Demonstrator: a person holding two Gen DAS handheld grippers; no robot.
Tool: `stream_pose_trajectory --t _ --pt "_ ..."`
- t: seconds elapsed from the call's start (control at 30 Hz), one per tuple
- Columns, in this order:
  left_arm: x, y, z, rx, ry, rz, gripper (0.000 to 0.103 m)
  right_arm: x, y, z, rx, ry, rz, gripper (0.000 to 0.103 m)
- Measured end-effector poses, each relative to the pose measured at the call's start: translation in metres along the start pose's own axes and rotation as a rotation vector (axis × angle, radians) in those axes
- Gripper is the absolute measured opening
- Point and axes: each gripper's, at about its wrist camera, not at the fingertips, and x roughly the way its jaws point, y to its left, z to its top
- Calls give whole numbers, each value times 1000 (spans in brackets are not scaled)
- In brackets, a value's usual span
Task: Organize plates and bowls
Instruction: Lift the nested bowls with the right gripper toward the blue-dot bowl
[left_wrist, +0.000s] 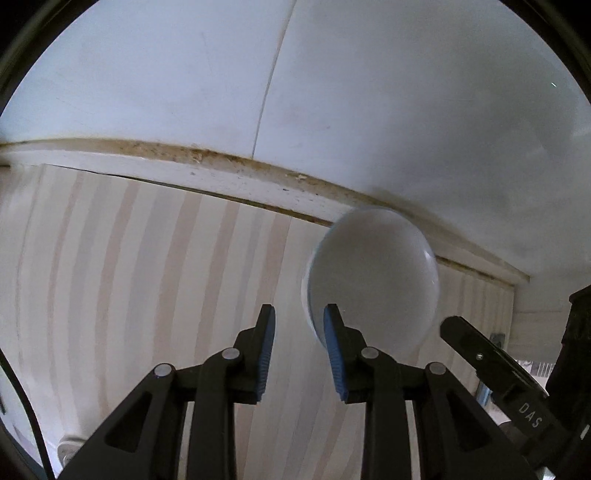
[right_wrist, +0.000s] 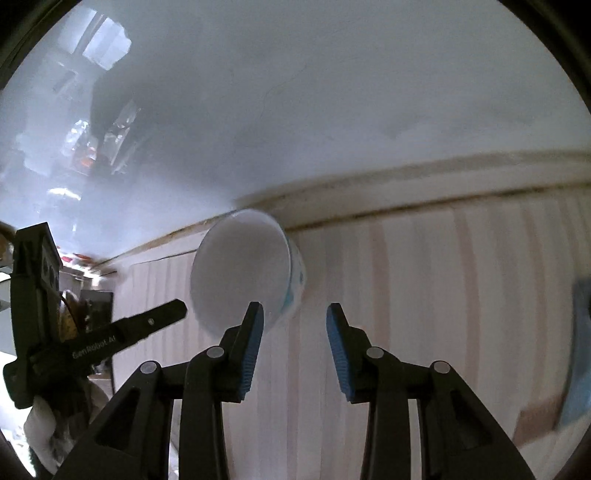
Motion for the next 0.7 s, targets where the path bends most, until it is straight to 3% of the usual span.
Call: stream_pose_trajectory --t 0.17,0.2,0.23,0.3,0.43,0.7 --pt "20 6 10 -15 12 -41 24 36 6 12 -12 30 -25 37" --pt "20 7 10 -16 2 -46 24 41 7 12 -16 29 -31 34" --pt "19 6 10 -12 -14 -57 22 45 8 11 -21 29 -37 20" --pt "19 1 10 -2 -20 -65 17 50 9 8 -24 20 -29 15" --pt "12 -12 4 53 -47 -2 16 51 16 3 -66 8 -64 14" --pt "2 -25 -7 65 -62 13 16 46 17 -4 -72 19 -56 14"
